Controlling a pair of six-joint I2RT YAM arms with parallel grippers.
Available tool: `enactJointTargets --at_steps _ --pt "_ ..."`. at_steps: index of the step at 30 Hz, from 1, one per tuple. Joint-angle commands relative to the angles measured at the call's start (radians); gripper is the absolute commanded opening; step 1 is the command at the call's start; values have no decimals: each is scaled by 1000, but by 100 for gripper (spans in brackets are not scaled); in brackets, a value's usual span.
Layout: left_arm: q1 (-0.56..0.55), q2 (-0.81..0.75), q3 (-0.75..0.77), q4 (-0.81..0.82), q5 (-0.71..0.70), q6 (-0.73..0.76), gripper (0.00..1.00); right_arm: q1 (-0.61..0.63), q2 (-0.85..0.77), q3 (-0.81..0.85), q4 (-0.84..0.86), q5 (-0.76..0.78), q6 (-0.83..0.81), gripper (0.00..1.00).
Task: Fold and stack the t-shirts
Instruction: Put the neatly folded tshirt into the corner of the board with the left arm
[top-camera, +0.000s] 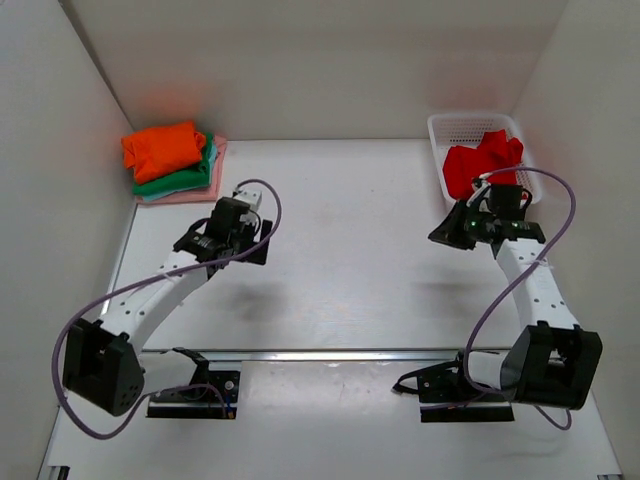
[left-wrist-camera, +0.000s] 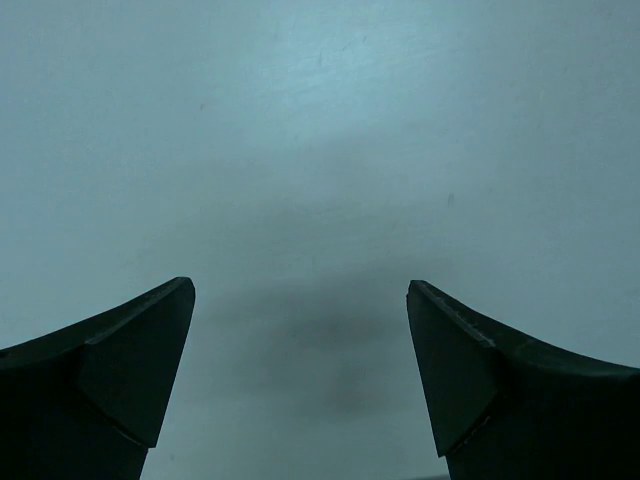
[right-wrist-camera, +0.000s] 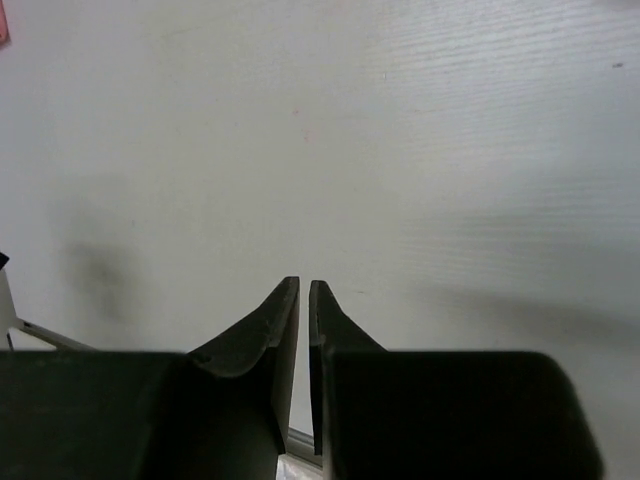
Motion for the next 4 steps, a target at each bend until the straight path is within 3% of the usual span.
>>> enactJointTargets --at_steps 1,4 --pt "-7 -119 -45 -122 -40 -50 98 14 -48 -50 1 41 -29 7" --pt "-24 -163 -56 -162 -109 -61 99 -3 -111 -108 56 47 16 7"
